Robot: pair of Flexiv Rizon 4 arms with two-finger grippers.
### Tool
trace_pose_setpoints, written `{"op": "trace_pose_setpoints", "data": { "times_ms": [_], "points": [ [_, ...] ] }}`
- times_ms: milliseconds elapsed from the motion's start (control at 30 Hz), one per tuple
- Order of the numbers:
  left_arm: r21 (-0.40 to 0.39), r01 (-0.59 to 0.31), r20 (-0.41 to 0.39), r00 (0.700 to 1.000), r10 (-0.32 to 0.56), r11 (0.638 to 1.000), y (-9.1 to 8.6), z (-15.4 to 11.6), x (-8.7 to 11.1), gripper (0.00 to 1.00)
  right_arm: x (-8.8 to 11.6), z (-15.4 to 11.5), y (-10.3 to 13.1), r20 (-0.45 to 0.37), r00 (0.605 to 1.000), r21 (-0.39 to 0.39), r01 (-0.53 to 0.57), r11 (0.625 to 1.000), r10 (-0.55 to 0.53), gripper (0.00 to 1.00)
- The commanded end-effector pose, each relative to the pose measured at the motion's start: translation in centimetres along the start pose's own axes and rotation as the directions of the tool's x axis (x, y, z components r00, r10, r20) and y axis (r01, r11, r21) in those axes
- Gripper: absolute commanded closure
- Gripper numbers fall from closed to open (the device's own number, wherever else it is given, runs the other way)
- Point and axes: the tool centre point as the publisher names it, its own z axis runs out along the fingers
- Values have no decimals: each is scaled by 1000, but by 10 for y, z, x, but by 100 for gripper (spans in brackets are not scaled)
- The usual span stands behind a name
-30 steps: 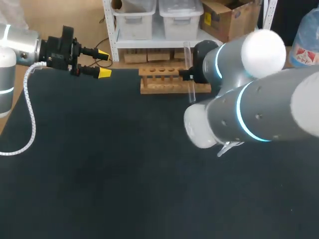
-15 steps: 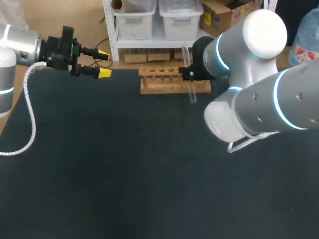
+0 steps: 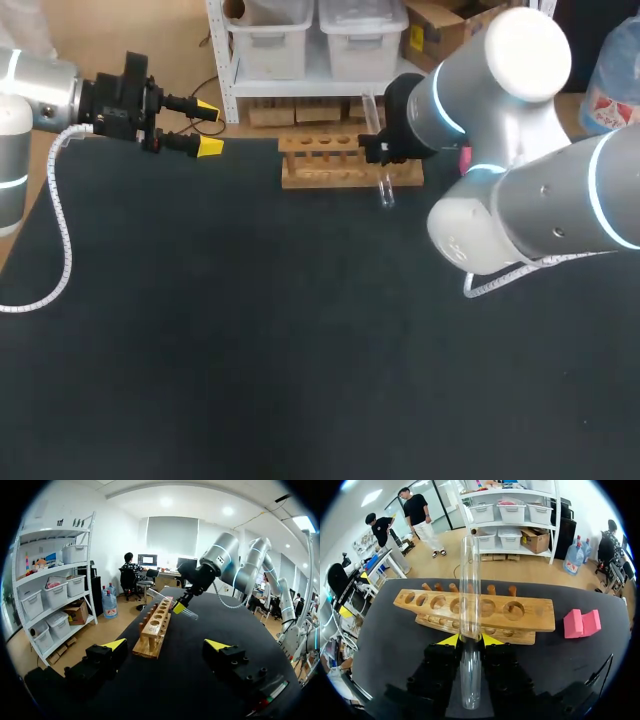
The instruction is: Grasp the test tube, adjust it, and insert it.
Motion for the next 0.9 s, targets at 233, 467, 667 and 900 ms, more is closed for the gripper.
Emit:
{"op": "trace_pose_setpoints", "data": {
  "times_ms": [233,467,667,900],
  "points": [
    [-6,-3,3,1000,3,1000,-3,0,1,0,0,3,-1,-38,999,-7,3,1000,-3,100],
    [-6,-3,3,1000,3,1000,-3,0,1,0,1,6,-1,-51,999,-10,5,1000,-6,100],
    [-6,-3,3,1000,3,1000,-3,0,1,0,4,8,-3,-63,998,-7,3,1000,-3,100],
    [-6,-3,3,1000,3,1000,-3,0,1,0,5,4,-2,-57,998,-7,-5,1000,4,100]
  ]
}}
